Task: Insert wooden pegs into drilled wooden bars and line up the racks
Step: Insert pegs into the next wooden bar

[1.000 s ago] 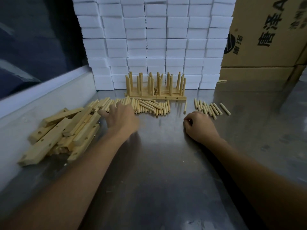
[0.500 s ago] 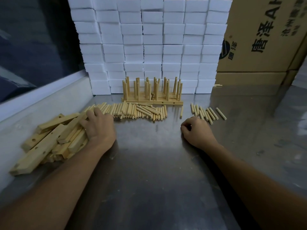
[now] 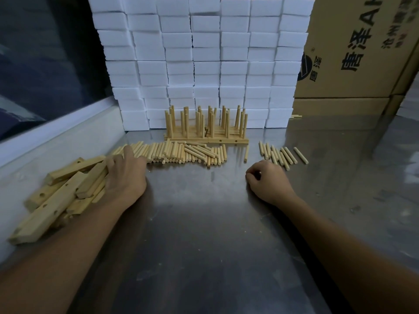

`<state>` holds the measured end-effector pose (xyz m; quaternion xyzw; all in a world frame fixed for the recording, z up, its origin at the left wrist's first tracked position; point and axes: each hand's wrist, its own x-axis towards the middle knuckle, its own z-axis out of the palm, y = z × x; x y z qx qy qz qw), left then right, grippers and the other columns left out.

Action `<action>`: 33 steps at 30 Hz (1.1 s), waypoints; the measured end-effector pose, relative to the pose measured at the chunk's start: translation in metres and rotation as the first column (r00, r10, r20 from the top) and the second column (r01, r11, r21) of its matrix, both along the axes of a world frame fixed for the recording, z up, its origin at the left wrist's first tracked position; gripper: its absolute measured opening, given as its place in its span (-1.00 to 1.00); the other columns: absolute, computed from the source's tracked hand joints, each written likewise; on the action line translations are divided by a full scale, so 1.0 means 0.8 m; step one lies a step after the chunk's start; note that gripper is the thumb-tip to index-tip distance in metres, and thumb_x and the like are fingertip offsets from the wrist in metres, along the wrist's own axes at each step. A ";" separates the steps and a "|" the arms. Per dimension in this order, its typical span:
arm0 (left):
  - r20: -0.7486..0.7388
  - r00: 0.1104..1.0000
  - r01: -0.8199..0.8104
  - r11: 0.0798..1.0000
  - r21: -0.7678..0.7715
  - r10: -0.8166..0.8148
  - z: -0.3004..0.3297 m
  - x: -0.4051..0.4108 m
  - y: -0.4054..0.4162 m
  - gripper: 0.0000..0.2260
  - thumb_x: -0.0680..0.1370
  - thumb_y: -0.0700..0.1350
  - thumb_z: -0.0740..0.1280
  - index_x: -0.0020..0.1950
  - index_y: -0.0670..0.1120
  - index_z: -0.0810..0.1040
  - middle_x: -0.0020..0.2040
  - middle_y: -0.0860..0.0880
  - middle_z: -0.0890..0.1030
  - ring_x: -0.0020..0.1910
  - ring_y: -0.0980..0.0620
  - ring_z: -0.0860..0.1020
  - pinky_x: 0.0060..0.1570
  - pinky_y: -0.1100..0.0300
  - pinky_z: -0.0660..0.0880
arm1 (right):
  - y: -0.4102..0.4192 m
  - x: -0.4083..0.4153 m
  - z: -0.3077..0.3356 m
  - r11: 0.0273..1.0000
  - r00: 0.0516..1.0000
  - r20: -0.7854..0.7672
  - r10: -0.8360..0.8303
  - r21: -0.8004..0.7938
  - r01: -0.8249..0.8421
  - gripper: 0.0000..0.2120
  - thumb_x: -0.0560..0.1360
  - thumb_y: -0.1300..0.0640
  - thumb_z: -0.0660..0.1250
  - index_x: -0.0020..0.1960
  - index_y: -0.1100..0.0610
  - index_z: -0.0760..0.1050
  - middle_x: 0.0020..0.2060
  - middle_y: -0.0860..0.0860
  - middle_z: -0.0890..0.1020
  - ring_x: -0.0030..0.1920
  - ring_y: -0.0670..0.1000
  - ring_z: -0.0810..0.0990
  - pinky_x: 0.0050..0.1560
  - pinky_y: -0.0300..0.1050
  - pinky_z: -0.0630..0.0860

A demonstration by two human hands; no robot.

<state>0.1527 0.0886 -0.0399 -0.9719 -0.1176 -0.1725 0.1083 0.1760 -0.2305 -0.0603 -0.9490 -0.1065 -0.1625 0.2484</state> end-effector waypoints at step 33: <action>0.298 0.953 0.206 -0.593 -0.778 -0.060 0.004 0.007 -0.088 -0.79 0.57 -0.20 0.36 0.19 -0.17 0.63 0.00 -0.11 0.70 -0.35 0.06 0.64 -0.45 0.28 0.55 | -0.004 -0.002 0.004 0.995 0.998 -0.043 0.037 0.098 -0.032 -0.85 0.58 0.16 0.33 0.05 0.10 0.68 -0.08 -0.08 0.58 -0.15 -0.18 0.48 -0.18 -0.43 0.31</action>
